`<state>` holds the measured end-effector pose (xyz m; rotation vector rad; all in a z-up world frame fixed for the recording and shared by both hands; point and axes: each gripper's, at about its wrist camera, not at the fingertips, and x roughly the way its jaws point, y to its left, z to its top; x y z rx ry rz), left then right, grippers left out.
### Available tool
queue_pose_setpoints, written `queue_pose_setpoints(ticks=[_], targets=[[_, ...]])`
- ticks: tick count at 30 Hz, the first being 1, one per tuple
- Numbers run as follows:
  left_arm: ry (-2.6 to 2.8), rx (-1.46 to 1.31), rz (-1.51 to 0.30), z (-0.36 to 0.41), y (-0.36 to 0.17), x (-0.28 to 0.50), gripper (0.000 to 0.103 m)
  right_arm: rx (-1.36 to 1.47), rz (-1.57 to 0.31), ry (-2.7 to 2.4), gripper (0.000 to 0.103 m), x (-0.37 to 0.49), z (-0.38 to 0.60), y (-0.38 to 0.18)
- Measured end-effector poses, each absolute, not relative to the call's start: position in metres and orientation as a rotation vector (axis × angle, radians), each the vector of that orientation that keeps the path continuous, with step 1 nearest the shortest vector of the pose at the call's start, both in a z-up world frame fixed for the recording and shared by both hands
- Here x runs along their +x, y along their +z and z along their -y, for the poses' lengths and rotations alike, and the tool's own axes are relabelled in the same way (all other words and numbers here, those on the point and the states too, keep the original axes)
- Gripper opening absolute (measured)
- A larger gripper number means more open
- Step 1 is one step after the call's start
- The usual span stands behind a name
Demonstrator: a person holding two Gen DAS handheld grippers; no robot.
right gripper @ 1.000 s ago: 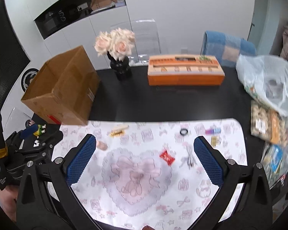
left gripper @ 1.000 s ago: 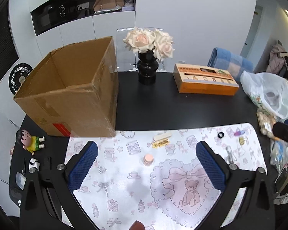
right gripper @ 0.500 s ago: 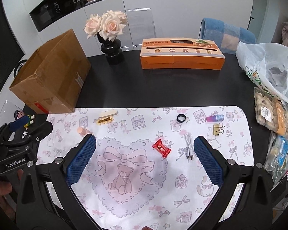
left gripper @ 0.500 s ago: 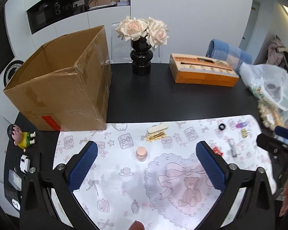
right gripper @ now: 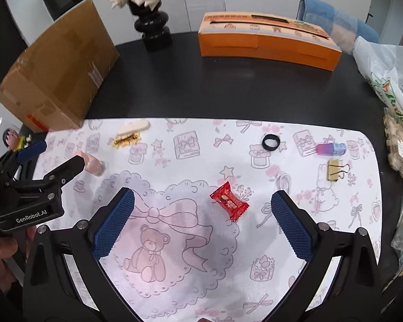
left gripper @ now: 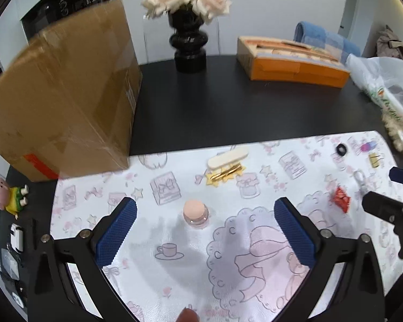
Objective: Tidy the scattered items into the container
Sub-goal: 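Bring both tools back over the mat toward the remaining items, then grasp the red candy packet with the right tool while the left tool grasps the pink-capped jar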
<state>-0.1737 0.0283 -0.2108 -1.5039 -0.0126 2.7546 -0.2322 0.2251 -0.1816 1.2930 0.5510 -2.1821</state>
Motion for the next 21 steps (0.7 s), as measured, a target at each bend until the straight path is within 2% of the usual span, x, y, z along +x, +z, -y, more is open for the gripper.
queue_pose_setpoints(ticks=[12,14,18,20,21], targets=[[2.722,-1.565,0.061,-0.023,-0.25,-0.184,0.102,1.367,-0.599,-2.157,0.099,-0.254,-0.236,-0.23],[2.72,-1.57,0.076,-0.022,-0.252,-0.185,0.098,1.389,-0.588,-2.154,0.096,-0.26,-0.239,-0.236],[2.703,-1.595,0.092,-0.02,-0.258,-0.19,0.083,1.429,-0.574,-2.143,0.087,-0.267,-0.243,-0.246],[2.691,-1.607,0.105,-0.018,-0.261,-0.191,0.083,1.439,-0.569,-2.135,0.079,-0.269,-0.245,-0.249],[2.689,-1.607,0.106,-0.018,-0.262,-0.191,0.081,1.433,-0.579,-2.136,0.079,-0.27,-0.245,-0.251]])
